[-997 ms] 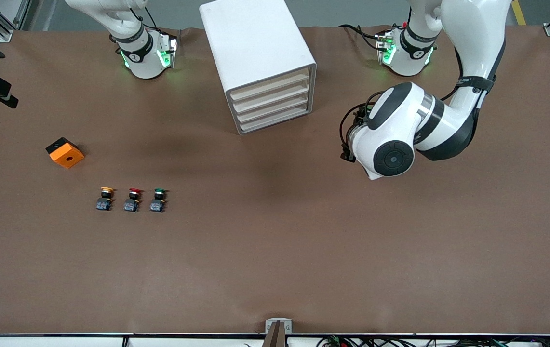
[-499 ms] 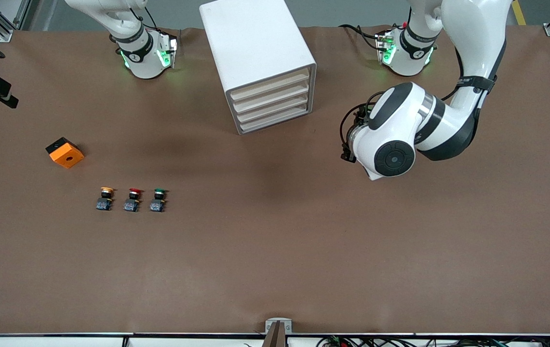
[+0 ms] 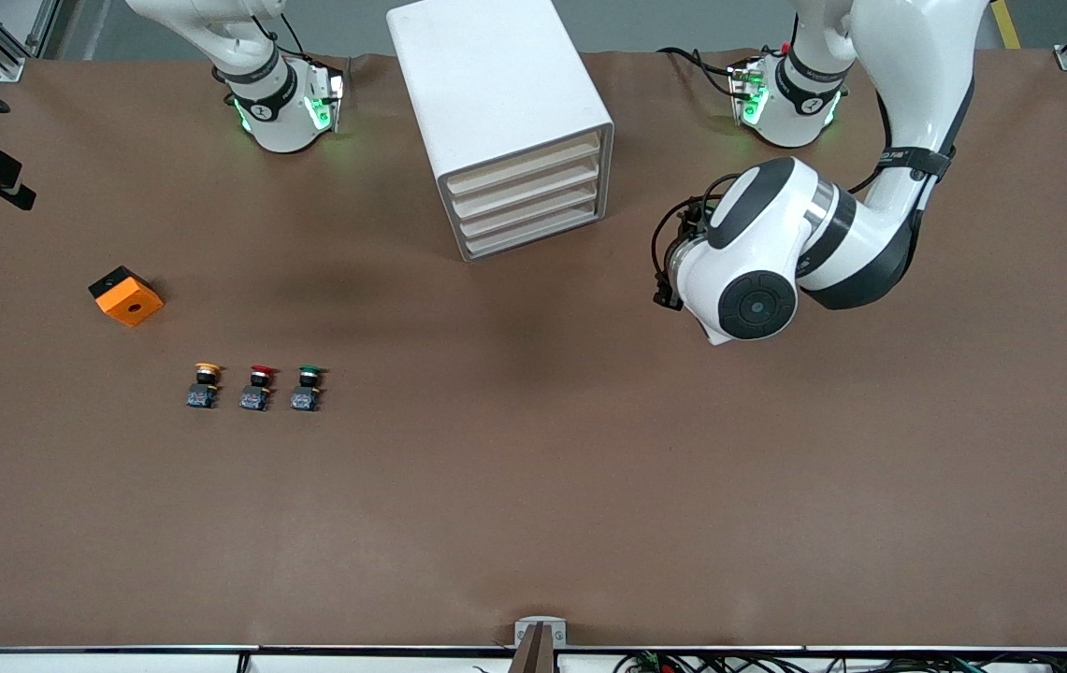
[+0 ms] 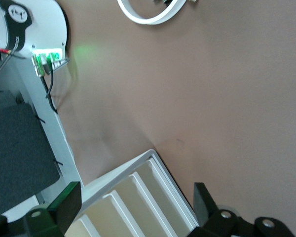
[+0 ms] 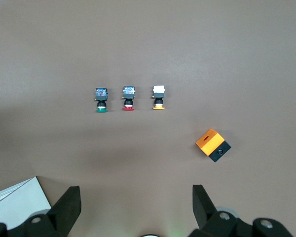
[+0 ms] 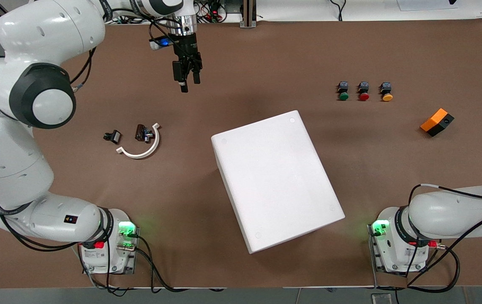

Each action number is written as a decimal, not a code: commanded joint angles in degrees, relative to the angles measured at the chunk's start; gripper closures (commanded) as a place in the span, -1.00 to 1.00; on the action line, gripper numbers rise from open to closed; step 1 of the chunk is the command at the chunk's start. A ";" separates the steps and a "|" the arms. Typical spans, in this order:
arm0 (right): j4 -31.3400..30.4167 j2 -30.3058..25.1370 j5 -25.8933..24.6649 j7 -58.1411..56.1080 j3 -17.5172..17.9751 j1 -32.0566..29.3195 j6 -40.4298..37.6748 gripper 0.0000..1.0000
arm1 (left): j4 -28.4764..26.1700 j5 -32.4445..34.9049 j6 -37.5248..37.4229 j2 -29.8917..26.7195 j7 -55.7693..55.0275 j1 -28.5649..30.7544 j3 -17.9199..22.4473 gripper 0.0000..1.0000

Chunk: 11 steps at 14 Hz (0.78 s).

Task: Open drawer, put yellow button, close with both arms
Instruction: 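Grasp the drawer handle with the left gripper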

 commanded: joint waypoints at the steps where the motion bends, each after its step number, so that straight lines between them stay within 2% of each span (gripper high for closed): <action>1: -0.18 -0.90 0.38 0.16 0.40 -0.72 -0.42 -1.00 | 0.77 -1.92 -1.50 0.37 -4.29 -0.36 0.03 -1.00; 4: -0.18 -0.90 0.38 0.16 0.40 -0.72 -0.42 -1.00 | 0.68 -5.43 -1.60 1.16 -8.25 -0.36 -0.06 -1.00; 11: -0.18 -0.90 0.38 0.16 0.40 -0.72 -0.42 -1.00 | 0.85 -8.51 -3.27 4.84 -17.31 -1.59 -0.15 -1.00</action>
